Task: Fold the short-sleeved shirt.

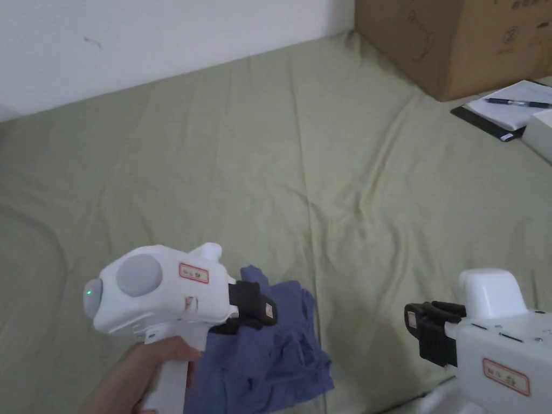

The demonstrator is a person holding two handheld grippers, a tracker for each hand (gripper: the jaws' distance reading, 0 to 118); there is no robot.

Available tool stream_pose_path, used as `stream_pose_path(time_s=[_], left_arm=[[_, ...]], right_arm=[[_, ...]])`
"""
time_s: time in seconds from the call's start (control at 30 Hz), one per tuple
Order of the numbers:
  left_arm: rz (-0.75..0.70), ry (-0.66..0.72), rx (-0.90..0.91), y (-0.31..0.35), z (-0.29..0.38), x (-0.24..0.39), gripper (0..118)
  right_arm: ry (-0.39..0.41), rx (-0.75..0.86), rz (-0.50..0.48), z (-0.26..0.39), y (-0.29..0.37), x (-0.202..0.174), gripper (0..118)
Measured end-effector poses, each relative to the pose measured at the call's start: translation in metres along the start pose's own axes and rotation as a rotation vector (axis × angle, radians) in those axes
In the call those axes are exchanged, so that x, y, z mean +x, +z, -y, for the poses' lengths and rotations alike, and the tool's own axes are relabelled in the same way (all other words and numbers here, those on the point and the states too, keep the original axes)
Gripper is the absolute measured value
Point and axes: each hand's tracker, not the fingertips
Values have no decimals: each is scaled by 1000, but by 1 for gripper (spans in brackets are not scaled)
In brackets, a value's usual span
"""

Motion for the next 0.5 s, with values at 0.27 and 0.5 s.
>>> stream_pose_path(time_s=[0.27, 0.5], left_arm=[[95, 47, 121, 35, 5, -15, 107], [54, 153, 274, 86, 39, -60, 61]], right_arm=[[-27, -24, 8, 6, -2, 10, 0], [-17, -49, -16, 8, -16, 0, 0]])
